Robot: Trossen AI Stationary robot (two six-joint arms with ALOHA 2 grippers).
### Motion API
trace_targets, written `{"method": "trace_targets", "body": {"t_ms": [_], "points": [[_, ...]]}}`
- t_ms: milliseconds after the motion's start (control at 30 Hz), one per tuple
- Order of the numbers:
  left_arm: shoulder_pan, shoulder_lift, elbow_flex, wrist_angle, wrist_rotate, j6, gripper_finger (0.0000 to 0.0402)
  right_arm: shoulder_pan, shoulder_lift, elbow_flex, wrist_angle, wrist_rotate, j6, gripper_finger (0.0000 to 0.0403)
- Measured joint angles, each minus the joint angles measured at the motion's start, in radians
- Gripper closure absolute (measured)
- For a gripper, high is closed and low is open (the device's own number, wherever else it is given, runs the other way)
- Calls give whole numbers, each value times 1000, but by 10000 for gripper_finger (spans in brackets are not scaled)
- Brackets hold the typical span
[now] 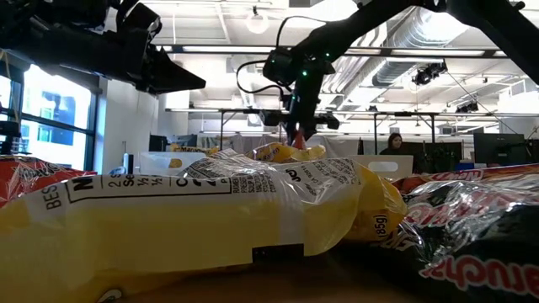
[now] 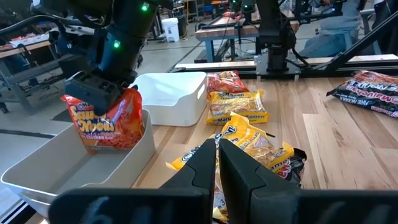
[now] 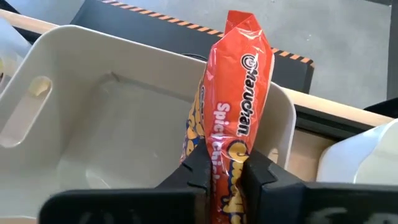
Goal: Sort Maruchan noodles
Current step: Put the orange noodle pack into the gray bin, then put the black noodle pack into the white bin
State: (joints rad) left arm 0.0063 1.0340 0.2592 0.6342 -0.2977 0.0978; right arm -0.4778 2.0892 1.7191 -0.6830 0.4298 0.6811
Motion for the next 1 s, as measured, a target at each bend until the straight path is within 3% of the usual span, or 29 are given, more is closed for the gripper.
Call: {"method": "trace_targets", "body": {"t_ms": [267,500,800,1000], "points": [[0,0,0,0,0,0,390,-1,0,0,0,-1,18,287],[0,0,0,-1,0,0,390,-16,0,0,-3,-1,23,236],[0,0,0,-2,0,0,390,-22,-3,10,-21,30,28,224],[0,0,0,-3,0,1,390,-28,-6,157,-182,64,-63,224]]}}
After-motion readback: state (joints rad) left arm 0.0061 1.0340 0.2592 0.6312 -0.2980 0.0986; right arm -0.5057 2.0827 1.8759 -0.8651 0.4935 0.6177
